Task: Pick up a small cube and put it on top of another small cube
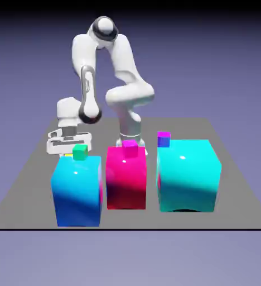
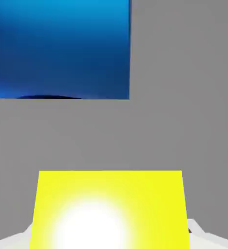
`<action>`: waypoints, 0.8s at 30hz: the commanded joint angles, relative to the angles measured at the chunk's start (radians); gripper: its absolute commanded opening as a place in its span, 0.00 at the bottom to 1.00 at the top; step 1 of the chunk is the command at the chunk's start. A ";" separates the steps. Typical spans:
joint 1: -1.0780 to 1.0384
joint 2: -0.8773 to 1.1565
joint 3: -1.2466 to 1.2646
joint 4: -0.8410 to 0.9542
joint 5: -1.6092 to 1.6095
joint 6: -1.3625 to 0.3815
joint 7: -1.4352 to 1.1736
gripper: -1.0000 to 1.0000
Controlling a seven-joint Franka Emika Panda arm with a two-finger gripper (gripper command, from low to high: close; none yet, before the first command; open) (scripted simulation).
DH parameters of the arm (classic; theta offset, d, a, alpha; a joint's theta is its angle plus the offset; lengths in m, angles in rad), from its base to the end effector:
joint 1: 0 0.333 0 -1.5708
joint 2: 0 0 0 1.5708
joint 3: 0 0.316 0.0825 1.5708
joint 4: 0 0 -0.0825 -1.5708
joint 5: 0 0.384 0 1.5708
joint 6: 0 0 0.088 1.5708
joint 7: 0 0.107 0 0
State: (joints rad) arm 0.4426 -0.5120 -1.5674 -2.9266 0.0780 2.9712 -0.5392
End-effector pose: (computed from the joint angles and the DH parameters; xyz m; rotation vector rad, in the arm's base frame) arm 0.2053 -0.2762 0.2049 -2.5948 0.9091 -0.5722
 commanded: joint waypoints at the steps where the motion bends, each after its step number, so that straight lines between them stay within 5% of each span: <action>1: -0.016 -0.013 0.035 0.007 0.022 -0.043 -0.024 0.00; 15: -0.243 -0.194 0.520 0.103 0.325 -0.651 -0.361 0.00; 24: -0.099 -0.242 0.845 0.188 0.271 -0.902 -0.396 0.00</action>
State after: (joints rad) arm 0.3440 -0.7536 -0.7220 -2.7385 0.3481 2.0678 -0.9349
